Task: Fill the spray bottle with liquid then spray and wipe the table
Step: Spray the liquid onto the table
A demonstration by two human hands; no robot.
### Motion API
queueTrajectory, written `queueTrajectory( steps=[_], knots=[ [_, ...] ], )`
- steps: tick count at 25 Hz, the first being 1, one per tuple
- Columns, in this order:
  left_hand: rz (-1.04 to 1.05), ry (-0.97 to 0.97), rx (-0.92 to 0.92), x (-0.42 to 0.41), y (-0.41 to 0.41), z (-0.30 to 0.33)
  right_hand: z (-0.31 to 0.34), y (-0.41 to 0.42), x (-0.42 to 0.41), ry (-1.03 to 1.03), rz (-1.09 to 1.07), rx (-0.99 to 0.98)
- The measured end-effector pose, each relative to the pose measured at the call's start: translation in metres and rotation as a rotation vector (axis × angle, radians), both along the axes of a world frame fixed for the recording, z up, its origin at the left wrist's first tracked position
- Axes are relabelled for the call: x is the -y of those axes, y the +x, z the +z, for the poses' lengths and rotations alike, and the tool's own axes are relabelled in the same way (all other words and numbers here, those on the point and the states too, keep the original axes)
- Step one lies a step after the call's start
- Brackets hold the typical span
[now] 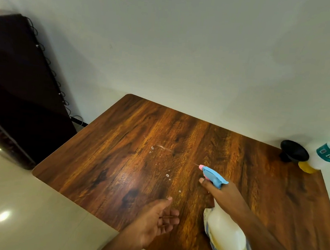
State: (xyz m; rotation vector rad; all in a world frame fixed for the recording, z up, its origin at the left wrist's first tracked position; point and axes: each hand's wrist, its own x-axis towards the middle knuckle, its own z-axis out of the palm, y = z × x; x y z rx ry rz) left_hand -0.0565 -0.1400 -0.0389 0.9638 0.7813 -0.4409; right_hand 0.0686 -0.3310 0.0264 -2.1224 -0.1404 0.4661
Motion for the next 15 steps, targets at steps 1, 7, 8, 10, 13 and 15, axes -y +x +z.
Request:
queueTrajectory(
  steps=[1,7,8,10,13,15],
  knots=[
    [0.000,-0.004,-0.003,0.000,0.000,0.000,0.000,0.000,0.001,-0.003,0.018,-0.003],
    [-0.002,-0.003,0.003,0.002,-0.002,0.002,0.007,-0.003,0.015,0.102,0.093,0.027],
    [-0.003,-0.004,0.006,0.003,-0.003,0.003,0.010,-0.004,0.016,0.099,0.057,0.030],
    [-0.004,-0.005,0.000,0.005,-0.003,0.004,0.009,-0.002,0.019,0.070,0.009,0.031],
    [-0.018,-0.014,0.002,0.008,-0.003,0.006,0.017,-0.002,0.023,0.096,0.060,0.032],
    [-0.025,-0.022,0.007,0.013,-0.001,0.007,0.027,-0.002,0.031,0.159,0.082,0.058]
  ],
)
